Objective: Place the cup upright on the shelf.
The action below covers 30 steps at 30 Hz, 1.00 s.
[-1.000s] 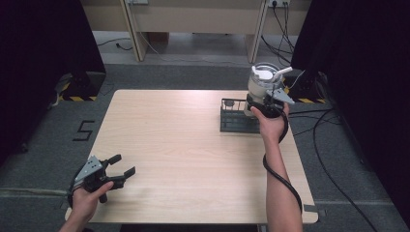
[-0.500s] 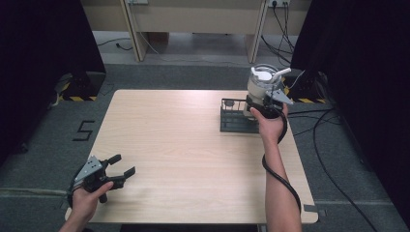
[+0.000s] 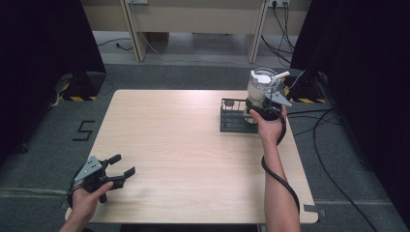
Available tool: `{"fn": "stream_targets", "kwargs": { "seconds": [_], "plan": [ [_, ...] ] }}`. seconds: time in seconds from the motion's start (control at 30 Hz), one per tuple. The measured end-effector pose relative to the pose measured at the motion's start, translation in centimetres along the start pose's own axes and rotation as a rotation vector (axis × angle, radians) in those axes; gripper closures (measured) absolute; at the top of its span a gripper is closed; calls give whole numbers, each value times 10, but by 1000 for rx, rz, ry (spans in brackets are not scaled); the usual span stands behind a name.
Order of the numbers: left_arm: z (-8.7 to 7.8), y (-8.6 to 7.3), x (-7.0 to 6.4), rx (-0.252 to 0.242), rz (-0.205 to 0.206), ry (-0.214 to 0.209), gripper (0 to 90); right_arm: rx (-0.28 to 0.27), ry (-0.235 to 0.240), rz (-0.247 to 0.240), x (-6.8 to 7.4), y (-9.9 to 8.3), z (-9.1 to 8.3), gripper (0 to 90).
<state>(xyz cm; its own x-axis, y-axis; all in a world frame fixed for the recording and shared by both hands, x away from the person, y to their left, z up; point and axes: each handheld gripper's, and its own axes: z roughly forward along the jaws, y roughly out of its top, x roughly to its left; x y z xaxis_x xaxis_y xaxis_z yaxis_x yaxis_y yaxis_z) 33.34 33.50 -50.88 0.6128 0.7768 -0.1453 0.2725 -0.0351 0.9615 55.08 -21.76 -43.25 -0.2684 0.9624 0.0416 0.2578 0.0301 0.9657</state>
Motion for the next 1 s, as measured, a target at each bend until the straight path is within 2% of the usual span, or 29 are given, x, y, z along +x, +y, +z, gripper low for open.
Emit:
{"fn": "stream_targets", "kwargs": {
  "seconds": [0.43, 0.53, 1.0],
  "plan": [
    [0, 0, 0, 1, 0, -2, 144, -1, -2, 0, -1, -4, 3, 113],
    [0, 0, -1, 1, 1, -3, 144, -6, -2, -18, 0, -5, 4, 111],
    [0, 0, -1, 1, 5, -5, 145, -30, -7, 3, 1, -8, 5, 98]
  ]
}}
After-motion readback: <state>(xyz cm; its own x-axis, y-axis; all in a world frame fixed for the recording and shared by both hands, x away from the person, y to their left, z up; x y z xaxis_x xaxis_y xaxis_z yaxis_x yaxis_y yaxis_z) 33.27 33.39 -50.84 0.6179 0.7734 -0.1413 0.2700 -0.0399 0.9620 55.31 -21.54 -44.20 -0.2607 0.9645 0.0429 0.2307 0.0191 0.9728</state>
